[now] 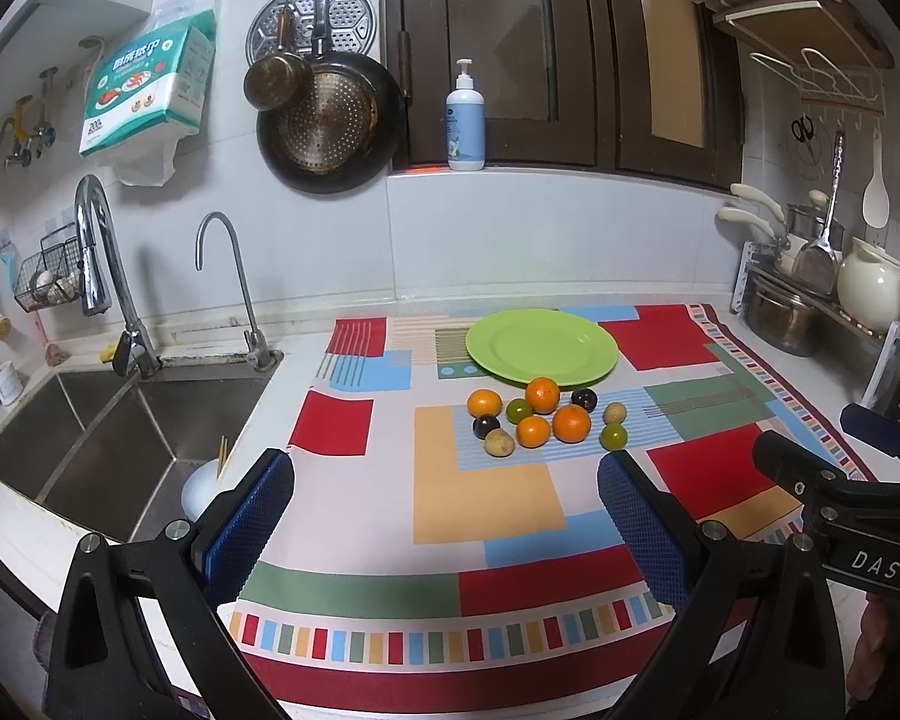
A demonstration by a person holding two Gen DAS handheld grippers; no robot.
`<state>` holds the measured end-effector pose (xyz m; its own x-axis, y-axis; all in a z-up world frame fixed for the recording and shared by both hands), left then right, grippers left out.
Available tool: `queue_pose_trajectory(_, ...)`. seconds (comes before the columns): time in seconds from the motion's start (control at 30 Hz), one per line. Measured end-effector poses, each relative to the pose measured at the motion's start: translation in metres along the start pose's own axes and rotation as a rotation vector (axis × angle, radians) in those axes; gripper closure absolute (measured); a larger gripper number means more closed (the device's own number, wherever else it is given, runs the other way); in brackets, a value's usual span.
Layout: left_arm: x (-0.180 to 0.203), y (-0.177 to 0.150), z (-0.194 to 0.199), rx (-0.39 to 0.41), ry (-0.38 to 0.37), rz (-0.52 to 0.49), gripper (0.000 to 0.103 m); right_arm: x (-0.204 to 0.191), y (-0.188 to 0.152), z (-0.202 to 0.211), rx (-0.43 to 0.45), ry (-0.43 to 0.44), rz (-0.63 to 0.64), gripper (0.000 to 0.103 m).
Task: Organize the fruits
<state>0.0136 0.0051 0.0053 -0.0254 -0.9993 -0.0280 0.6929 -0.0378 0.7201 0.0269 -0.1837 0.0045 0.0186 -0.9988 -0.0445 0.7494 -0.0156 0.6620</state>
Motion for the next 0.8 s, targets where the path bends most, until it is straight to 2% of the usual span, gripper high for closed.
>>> queue_pose_trajectory(0.8,-0.001,0.005,0.008,0.025,-0.009,0.005,0.0,-0.002,0.003,0.011,0.037,0.002,0.013,0.001)
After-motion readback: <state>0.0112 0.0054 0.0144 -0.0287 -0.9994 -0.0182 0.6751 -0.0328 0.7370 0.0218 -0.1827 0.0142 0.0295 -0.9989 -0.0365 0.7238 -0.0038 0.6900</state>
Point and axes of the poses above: each gripper's, at about its wrist camera, not at the fingertips, and z roughly against the way its jaws point, x to its right, y to its top, the point moved 2 cm from there along -z, roughly the way its jaws point, and after that the axes turned 15 degrees about -x, right-handed, at the moved point
